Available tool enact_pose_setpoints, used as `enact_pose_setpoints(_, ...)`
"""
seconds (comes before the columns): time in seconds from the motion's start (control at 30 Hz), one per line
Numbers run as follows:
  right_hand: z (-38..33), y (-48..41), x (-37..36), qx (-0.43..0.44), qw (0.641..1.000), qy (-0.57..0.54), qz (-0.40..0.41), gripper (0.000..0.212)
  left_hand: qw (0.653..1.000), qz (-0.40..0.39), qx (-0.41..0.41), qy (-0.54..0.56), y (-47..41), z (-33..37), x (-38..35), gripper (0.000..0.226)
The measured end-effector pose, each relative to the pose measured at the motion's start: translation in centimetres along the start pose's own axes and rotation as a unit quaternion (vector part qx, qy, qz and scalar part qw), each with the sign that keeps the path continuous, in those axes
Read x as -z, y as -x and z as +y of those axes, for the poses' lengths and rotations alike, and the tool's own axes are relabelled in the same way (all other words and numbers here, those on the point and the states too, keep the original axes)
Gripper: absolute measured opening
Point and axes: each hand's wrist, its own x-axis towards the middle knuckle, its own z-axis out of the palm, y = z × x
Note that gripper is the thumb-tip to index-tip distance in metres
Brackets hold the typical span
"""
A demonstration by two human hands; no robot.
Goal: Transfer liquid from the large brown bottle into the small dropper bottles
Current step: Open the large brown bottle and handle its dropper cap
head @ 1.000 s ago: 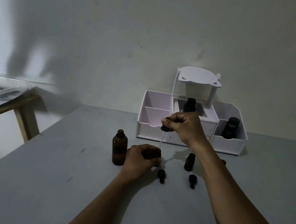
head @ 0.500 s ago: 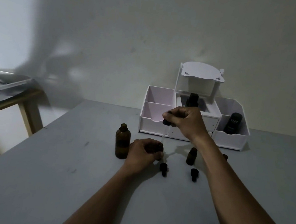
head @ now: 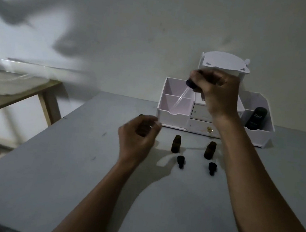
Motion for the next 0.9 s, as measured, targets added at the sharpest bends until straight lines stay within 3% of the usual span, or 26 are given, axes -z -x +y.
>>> enact_pose_setpoints(0.07,-0.7,-0.2,-1.0,-0.003,1.000,-0.026,0.000,0.011,0.998,0.063,0.003,0.007,-0.9,-0.2,1.4,0.014)
enact_pose_setpoints(0.13,-1.0,-0.2,-2.2,-0.007,0.999,-0.037,0.005,0.009,0.996,0.072,0.047,0.015,-1.9,-1.5,2.6,0.023)
enact_pose_setpoints(0.27,-0.7,0.4,-4.0,-0.014,0.998,-0.056,0.007,0.003,0.987,-0.029,0.143,0.067,-3.0,-4.5,4.0,0.061)
enact_pose_setpoints(0.33,-0.2,0.6,-4.6,-0.019,0.999,-0.047,0.000,0.002,0.977,-0.067,0.182,0.088,-3.0,-5.1,3.9,0.070)
enact_pose_setpoints(0.63,2.1,1.6,-6.5,-0.039,0.997,-0.024,-0.061,0.004,0.960,-0.130,0.204,0.141,-2.9,-5.0,3.9,0.035)
enact_pose_setpoints(0.9,3.6,2.7,-8.2,-0.022,0.981,0.081,-0.175,0.012,0.967,-0.137,0.195,0.088,-2.9,-4.6,3.9,0.037)
